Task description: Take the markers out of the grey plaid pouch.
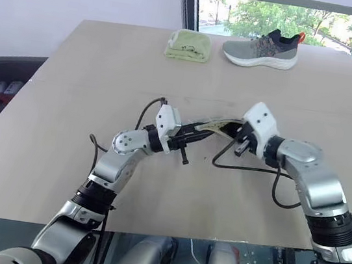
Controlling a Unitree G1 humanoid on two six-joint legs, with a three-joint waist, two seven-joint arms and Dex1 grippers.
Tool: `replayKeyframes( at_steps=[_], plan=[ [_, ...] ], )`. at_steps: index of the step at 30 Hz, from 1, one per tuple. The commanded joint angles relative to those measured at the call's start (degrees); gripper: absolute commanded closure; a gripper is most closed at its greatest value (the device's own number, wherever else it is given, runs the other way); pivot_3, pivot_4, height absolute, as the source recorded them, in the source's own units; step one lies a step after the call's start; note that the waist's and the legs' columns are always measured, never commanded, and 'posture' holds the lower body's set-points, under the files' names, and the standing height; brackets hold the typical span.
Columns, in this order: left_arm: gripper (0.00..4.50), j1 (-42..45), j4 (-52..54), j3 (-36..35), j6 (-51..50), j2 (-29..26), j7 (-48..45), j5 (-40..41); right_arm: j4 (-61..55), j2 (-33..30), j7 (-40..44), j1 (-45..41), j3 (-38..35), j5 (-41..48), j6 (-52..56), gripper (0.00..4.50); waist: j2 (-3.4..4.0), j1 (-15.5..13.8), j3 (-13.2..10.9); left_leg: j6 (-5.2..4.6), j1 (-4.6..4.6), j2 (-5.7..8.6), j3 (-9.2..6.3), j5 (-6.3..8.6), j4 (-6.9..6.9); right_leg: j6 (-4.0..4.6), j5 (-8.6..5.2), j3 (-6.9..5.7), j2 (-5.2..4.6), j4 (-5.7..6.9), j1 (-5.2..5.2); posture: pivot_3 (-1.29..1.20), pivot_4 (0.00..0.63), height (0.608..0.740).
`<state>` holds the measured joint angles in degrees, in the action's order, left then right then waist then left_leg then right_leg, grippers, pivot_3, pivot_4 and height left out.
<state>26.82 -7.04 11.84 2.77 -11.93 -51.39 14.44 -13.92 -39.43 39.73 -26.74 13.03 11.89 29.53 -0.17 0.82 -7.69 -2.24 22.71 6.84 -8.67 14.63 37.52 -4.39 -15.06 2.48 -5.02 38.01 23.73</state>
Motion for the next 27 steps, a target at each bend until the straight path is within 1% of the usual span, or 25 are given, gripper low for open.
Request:
replayKeyframes(
  at_steps=[1, 3, 4, 6, 9, 10, 12, 13, 16, 21, 23, 27],
  plan=[
    [4.50, 1.23, 3.68, 0.03, 0.26, 0.42, -0.67, 1.20, 3.24, -2.83, 0.35, -1.82, 4.54, -11.83, -14.24, 4.48, 0.00, -0.01, 0.00, 0.00, 0.00, 0.00, 0.00, 0.00, 0.00, 0.00, 0.00, -0.01, 0.02, 0.00, 0.00, 0.00, 0.150, 0.740],
    [4.50, 1.35, 3.55, -0.12, 0.36, 0.31, -0.57, 0.92, 5.11, -3.59, 1.04, -2.11, 4.88, -14.03, -17.35, 4.48, 0.00, -0.03, 0.00, 0.00, 0.00, 0.00, -0.01, 0.00, 0.01, 0.00, 0.00, -0.01, 0.03, 0.00, -0.01, 0.00, 0.150, 0.740],
    [4.50, 1.42, 3.45, -0.19, 0.41, 0.26, -0.52, 0.80, 5.78, -4.00, 1.48, -2.17, 4.86, -15.05, -18.63, 3.92, 0.00, -0.04, 0.00, 0.01, 0.00, 0.00, -0.01, 0.00, 0.01, 0.00, 0.00, -0.01, 0.03, 0.00, 0.00, 0.00, 0.150, 0.740],
    [4.50, 1.46, 3.26, -0.30, 0.60, 0.13, -0.42, 0.54, 6.36, -4.73, 2.97, -2.06, 4.54, -16.24, -19.74, 3.17, -0.01, -0.05, 0.00, 0.01, 0.00, 0.00, -0.01, 0.00, 0.01, 0.00, 0.00, 0.00, 0.02, 0.00, -0.01, 0.00, 0.150, 0.740],
    [4.50, 1.21, 3.02, -0.26, 0.95, 0.02, -0.48, 0.22, 6.41, -4.89, 4.74, -1.44, 3.37, -16.14, -19.69, 1.77, -0.01, -0.07, -0.01, 0.00, 0.00, 0.00, -0.01, 0.00, 0.01, 0.00, 0.00, 0.00, 0.03, -0.01, -0.02, 0.00, 0.150, 0.740],
    [4.50, 1.14, 2.93, -0.21, 1.04, 0.05, -0.45, 0.12, 6.44, -4.94, 5.18, -1.19, 2.96, -15.94, -19.55, 1.21, -0.01, -0.07, 0.00, 0.01, 0.00, 0.00, -0.02, 0.00, 0.01, 0.00, 0.00, 0.00, 0.02, -0.01, -0.02, 0.00, 0.150, 0.740],
    [4.50, 1.10, 2.78, -0.18, 1.12, 0.02, -0.35, 0.03, 6.66, -5.09, 5.83, -0.72, 2.36, -15.71, -19.25, 0.36, -0.01, -0.08, 0.00, 0.00, 0.00, 0.00, -0.02, 0.00, 0.01, 0.00, 0.00, 0.00, 0.02, -0.01, -0.02, 0.00, 0.150, 0.740],
    [4.50, 1.12, 2.68, -0.24, 1.13, -0.02, -0.28, 0.03, 6.79, -4.99, 5.92, -0.55, 2.03, -15.59, -19.00, 0.06, -0.01, -0.08, -0.01, 0.00, 0.00, 0.00, -0.02, 0.00, 0.01, 0.00, 0.00, 0.00, 0.02, -0.01, -0.02, 0.00, 0.150, 0.740],
    [4.50, 1.26, 2.36, -0.61, 1.09, -0.19, -0.24, 0.18, 7.29, -4.79, 5.64, -0.45, 1.17, -15.71, -18.62, 0.06, -0.01, -0.11, 0.00, 0.00, 0.00, 0.00, -0.02, 0.00, 0.01, 0.00, 0.00, 0.00, 0.02, -0.01, -0.02, 0.00, 0.150, 0.740],
    [4.50, 1.17, 2.46, -1.04, 0.62, -0.20, 0.02, 0.61, 7.92, -6.16, 7.45, 0.25, -0.04, -14.97, -17.70, 0.06, -0.01, -0.13, 0.00, 0.00, 0.00, 0.00, -0.02, 0.00, 0.01, 0.00, 0.00, 0.00, 0.02, -0.01, -0.02, 0.00, 0.150, 0.740],
    [4.50, 1.02, 2.58, -1.01, 0.57, -0.17, 0.13, 0.57, 7.45, -5.51, 8.11, 0.65, -1.89, -11.96, -15.85, 0.06, -0.01, -0.16, -0.01, 0.00, 0.00, 0.00, -0.02, 0.00, 0.01, 0.00, 0.00, 0.00, 0.02, -0.01, -0.02, 0.00, 0.150, 0.740],
    [4.50, 0.78, 2.65, -0.81, 0.61, -0.29, 0.38, 0.25, 4.66, -2.87, 10.26, 0.75, -7.10, -2.32, -8.11, 0.06, -0.02, -0.18, -0.01, 0.00, 0.00, 0.00, -0.03, 0.00, 0.01, 0.00, 0.00, 0.01, -0.01, -0.01, -0.03, 0.00, 0.150, 0.740]
  ],
)
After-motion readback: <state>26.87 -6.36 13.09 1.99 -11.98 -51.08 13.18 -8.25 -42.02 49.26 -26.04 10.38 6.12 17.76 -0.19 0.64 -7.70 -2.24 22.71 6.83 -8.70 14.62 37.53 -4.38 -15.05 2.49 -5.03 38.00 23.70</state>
